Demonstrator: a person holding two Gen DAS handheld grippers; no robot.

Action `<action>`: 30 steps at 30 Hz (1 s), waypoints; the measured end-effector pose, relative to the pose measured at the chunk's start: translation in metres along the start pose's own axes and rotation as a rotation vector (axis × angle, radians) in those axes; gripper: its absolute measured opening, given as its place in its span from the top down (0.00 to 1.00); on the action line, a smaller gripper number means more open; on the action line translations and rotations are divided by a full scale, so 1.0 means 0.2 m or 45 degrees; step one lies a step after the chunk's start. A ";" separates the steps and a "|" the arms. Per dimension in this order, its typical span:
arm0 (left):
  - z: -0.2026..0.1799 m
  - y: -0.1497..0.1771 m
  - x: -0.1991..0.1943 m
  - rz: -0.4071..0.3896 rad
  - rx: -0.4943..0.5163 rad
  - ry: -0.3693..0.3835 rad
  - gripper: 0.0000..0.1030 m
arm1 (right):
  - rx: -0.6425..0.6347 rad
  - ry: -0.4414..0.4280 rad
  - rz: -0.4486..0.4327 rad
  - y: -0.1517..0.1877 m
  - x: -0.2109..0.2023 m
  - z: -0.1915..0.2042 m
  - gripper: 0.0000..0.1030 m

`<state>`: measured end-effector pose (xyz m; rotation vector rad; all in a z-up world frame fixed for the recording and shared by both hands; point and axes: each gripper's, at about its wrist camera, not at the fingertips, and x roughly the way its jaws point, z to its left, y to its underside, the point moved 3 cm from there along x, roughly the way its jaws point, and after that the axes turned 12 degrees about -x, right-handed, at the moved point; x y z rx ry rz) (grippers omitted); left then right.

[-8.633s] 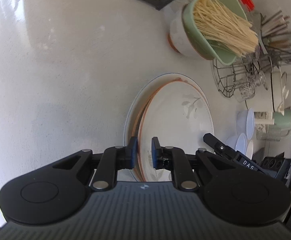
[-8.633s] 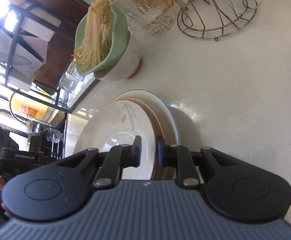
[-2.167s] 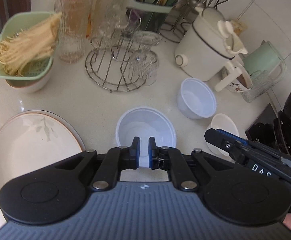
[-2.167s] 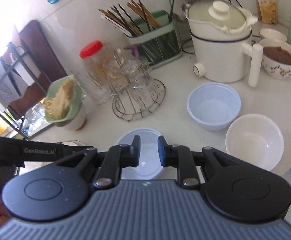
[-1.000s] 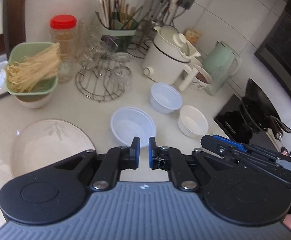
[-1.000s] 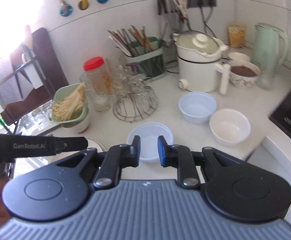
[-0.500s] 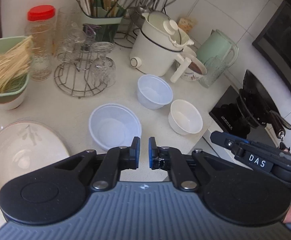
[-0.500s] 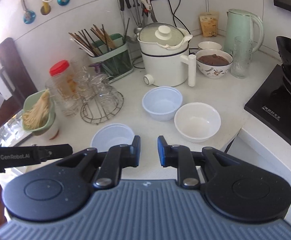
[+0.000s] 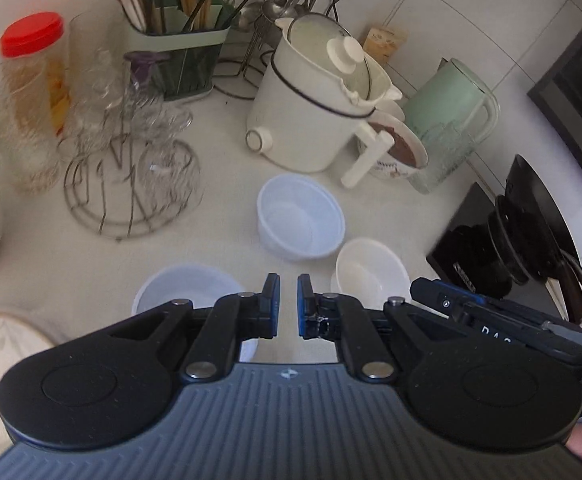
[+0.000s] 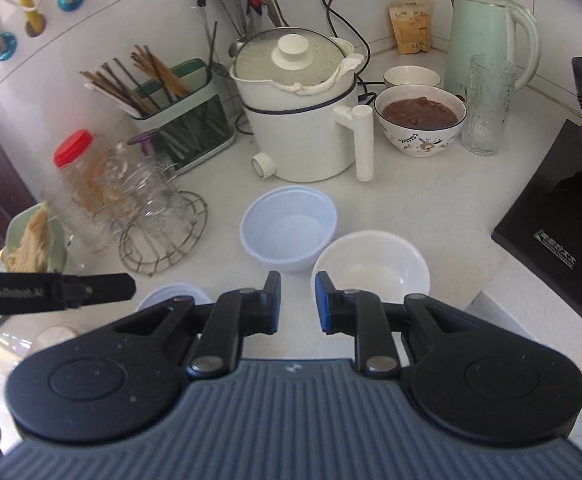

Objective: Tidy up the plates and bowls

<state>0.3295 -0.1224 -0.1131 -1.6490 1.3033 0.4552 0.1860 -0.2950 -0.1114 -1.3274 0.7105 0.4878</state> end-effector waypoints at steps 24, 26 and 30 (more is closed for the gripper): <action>-0.03 -0.30 0.75 0.247 -0.004 -0.124 0.69 | 0.062 -0.064 0.176 -0.21 0.64 -0.28 0.78; -0.03 -0.32 0.77 0.246 0.002 -0.128 0.69 | 0.068 -0.067 0.185 -0.22 0.68 -0.30 0.78; -0.03 -0.35 0.83 0.239 -0.008 -0.104 0.69 | 0.065 -0.064 0.213 -0.24 0.75 -0.32 0.78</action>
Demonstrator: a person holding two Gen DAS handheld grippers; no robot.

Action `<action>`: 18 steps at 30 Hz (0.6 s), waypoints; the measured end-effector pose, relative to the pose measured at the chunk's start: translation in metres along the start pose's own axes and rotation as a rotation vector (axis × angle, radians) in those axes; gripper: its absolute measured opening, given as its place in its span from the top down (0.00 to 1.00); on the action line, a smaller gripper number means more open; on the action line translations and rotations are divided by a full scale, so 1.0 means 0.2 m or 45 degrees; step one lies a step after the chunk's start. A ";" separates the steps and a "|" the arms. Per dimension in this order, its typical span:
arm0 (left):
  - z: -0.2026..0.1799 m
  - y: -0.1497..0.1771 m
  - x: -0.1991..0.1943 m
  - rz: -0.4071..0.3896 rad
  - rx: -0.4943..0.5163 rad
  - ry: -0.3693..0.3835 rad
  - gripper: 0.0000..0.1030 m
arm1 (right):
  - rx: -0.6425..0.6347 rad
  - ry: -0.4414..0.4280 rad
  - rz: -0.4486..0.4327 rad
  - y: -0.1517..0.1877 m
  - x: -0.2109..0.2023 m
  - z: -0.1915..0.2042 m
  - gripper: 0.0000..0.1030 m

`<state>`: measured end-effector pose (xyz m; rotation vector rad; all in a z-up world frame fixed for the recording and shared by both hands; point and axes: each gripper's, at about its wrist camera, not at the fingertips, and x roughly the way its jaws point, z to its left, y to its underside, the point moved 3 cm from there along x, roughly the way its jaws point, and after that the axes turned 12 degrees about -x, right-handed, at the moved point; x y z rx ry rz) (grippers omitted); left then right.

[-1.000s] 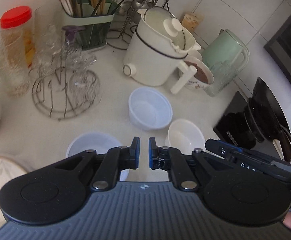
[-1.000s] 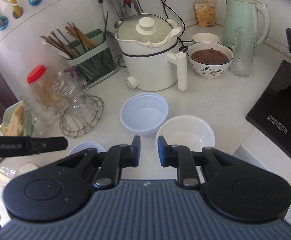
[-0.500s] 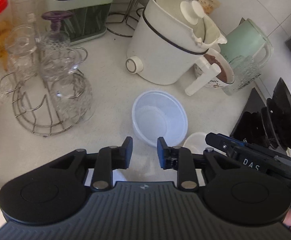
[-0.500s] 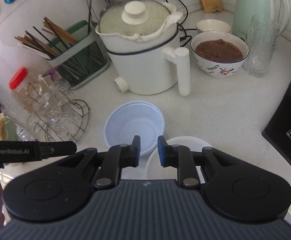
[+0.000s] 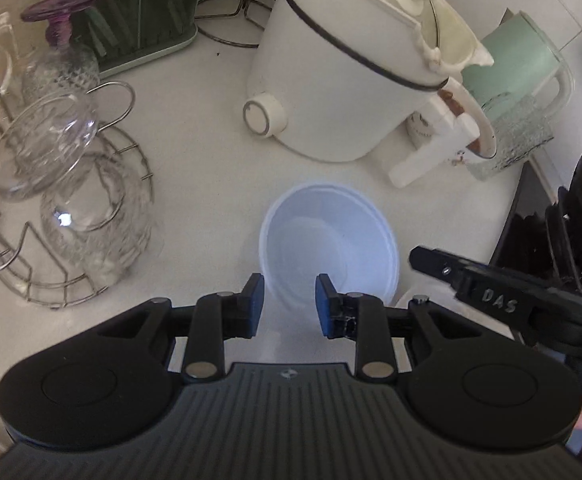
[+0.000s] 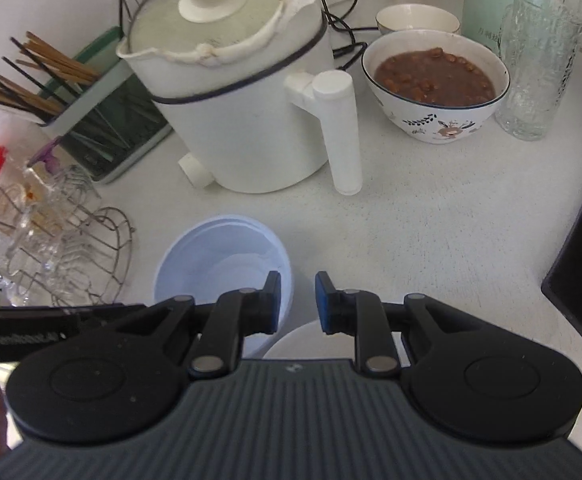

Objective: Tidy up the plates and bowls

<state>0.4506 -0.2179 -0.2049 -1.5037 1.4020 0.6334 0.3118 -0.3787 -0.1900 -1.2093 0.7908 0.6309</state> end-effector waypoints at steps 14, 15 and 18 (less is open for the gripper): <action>0.02 -0.04 0.14 0.063 0.007 -0.039 0.70 | -0.052 -0.010 0.080 -0.03 0.16 0.03 0.78; 0.02 -0.05 0.15 0.062 0.005 -0.039 0.70 | -0.044 -0.014 0.083 -0.03 0.17 0.03 0.78; 0.03 -0.06 0.16 0.064 0.000 -0.039 0.73 | -0.052 -0.019 0.100 -0.03 0.20 0.04 0.79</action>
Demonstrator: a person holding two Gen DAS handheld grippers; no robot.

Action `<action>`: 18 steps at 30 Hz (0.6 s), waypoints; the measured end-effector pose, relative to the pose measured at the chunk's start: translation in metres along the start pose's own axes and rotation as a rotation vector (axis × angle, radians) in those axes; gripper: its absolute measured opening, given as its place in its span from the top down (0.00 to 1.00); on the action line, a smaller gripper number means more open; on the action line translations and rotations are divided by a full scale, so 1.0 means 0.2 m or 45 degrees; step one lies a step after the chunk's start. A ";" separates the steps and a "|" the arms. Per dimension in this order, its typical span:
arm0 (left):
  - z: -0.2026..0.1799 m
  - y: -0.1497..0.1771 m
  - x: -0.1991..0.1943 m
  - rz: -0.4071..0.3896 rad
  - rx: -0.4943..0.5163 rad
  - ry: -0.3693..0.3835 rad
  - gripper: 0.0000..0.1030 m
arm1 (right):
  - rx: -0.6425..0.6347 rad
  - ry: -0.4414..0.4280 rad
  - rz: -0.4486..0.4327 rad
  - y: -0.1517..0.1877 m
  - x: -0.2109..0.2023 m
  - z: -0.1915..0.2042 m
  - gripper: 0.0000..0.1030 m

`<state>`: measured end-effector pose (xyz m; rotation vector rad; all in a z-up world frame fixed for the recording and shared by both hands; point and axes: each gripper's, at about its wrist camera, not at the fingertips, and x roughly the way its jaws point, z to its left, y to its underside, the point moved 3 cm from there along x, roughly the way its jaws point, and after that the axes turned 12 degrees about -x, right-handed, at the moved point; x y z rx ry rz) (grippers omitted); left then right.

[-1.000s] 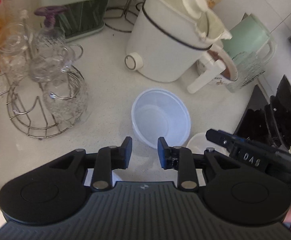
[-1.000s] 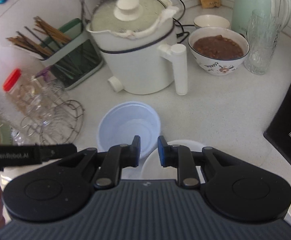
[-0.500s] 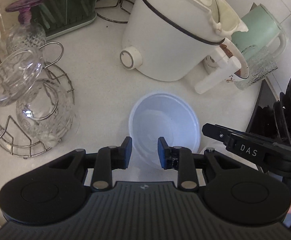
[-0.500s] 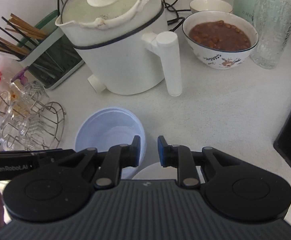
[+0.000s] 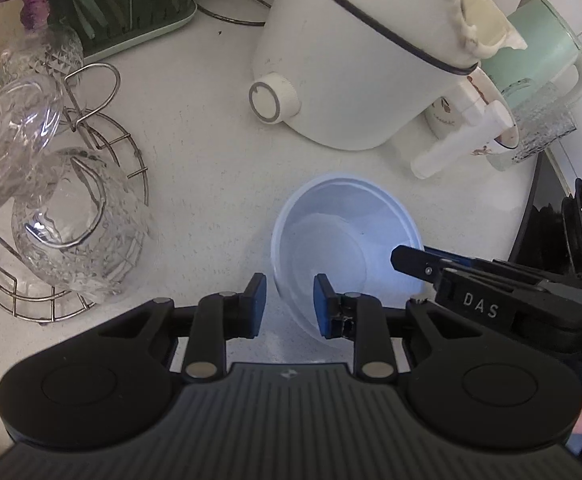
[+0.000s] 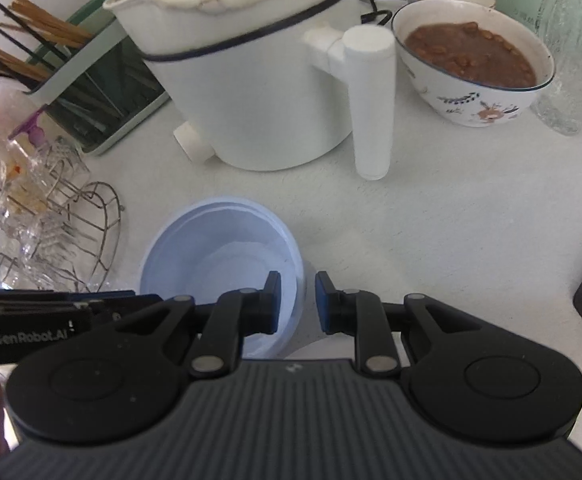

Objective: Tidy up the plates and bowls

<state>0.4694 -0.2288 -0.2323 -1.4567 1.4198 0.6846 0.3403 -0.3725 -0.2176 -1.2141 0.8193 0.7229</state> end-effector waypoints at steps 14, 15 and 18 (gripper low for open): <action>0.00 0.03 -0.08 -0.012 0.009 -0.013 0.75 | -0.054 -0.059 -0.028 -0.01 -0.02 0.06 0.80; 0.00 0.04 -0.10 -0.021 0.008 -0.013 0.75 | -0.058 -0.063 -0.031 -0.01 -0.03 0.07 0.80; 0.01 0.05 -0.15 -0.039 0.005 -0.009 0.75 | -0.069 -0.073 -0.052 -0.02 -0.07 0.09 0.80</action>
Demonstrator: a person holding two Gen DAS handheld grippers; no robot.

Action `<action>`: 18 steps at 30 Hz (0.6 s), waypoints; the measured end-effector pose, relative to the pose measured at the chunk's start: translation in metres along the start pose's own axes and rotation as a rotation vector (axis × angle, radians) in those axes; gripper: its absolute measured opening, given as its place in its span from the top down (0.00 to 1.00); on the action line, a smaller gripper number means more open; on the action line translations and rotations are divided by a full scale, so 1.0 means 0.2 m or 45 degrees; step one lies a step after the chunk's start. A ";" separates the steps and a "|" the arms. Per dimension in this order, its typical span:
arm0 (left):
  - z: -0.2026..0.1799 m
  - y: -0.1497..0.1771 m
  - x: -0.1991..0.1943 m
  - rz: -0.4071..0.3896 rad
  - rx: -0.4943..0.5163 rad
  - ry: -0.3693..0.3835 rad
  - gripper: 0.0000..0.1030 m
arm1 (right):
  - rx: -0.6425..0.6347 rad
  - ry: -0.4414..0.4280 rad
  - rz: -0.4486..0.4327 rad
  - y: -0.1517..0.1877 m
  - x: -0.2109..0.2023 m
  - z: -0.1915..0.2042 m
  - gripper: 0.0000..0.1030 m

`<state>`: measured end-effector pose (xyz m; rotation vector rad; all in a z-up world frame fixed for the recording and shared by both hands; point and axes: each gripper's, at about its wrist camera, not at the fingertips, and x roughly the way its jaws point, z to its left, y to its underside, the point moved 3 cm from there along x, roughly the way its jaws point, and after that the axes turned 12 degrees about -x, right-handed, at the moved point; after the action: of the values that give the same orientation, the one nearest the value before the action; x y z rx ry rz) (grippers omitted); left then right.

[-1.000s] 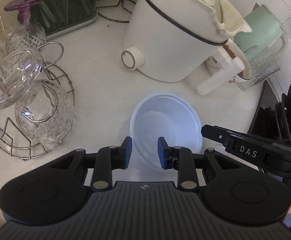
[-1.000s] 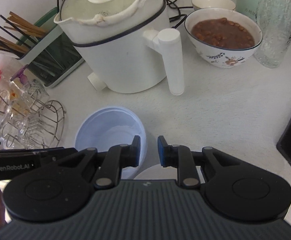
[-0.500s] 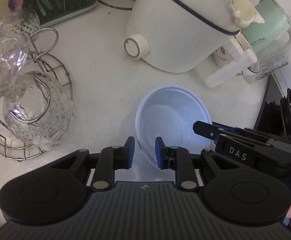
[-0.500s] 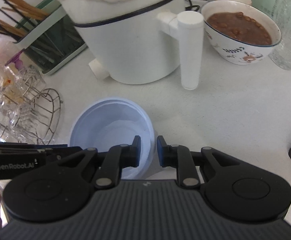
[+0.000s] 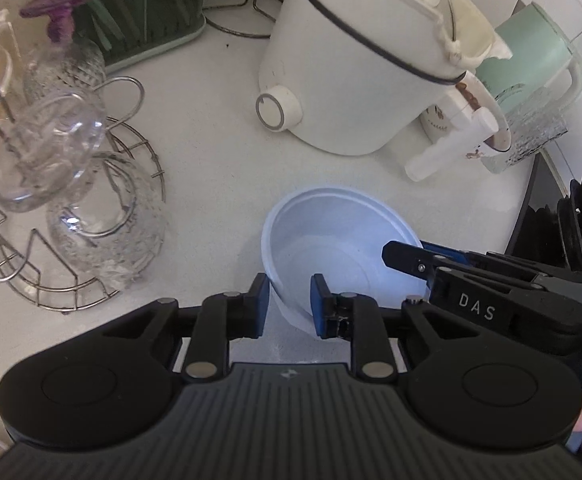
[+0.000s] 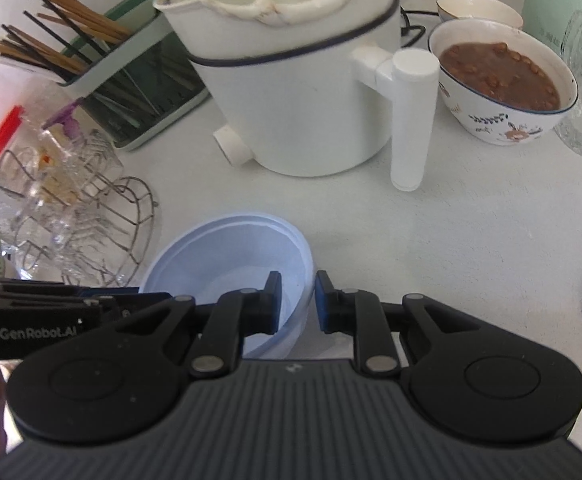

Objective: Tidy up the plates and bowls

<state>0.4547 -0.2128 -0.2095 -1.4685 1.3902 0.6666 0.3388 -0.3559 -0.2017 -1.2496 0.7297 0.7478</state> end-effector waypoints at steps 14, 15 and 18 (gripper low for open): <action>0.03 0.10 -0.26 -0.077 0.012 0.016 0.75 | -0.023 -0.016 -0.030 0.03 -0.17 0.13 0.80; 0.04 0.11 -0.28 -0.084 0.011 0.017 0.75 | -0.025 -0.019 -0.034 0.03 -0.18 0.14 0.80; 0.05 0.12 -0.34 -0.103 0.015 0.022 0.75 | -0.039 -0.029 -0.048 0.04 -0.22 0.18 0.80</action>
<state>0.4204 -0.1723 -0.1603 -1.5156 1.3384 0.5950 0.3092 -0.3234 -0.1639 -1.2774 0.6769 0.7437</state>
